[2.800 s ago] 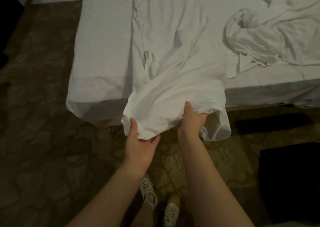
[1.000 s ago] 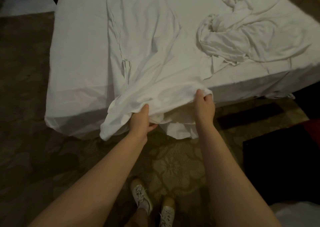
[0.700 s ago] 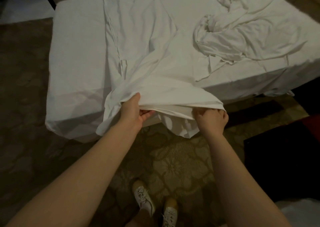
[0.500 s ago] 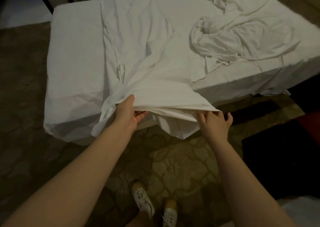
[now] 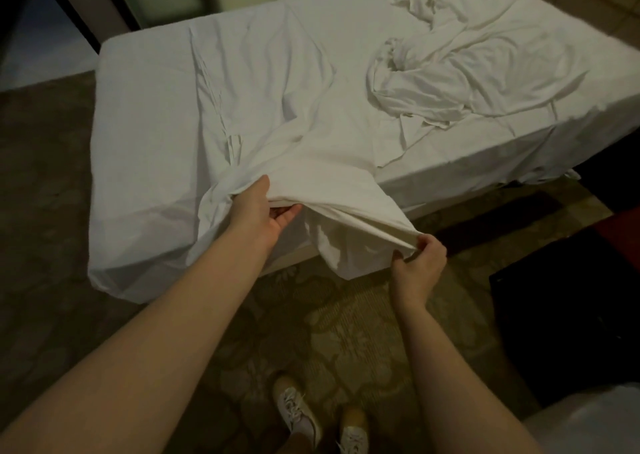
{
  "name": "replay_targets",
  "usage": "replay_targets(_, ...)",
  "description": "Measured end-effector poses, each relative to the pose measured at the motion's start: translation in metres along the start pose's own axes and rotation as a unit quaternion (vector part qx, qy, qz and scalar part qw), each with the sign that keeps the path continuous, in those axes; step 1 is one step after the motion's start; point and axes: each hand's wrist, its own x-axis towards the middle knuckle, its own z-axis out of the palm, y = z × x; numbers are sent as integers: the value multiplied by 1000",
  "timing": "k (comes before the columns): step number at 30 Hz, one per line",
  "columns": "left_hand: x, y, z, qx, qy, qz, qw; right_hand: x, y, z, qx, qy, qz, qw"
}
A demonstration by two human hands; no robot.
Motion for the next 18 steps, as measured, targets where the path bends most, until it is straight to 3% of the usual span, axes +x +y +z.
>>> replay_targets(5, 5, 14, 4, -34, 5, 12, 999, 18, -7, -5, 5, 96, 0, 995)
replay_targets(9, 6, 28, 13, -37, -14, 26, 999, 31, 9, 3, -98, -42, 30, 994)
replay_targets(11, 6, 34, 17, -31, -24, 33, 999, 35, 12, 5, -58, -85, 47, 994)
replay_targets(15, 14, 43, 20, -25, -27, 51, 998, 44, 2, -8, 26, -81, 35, 996)
replay_targets(18, 16, 40, 19, 41, -13, 64, 997, 60, -20, -33, 90, -39, 20, 995)
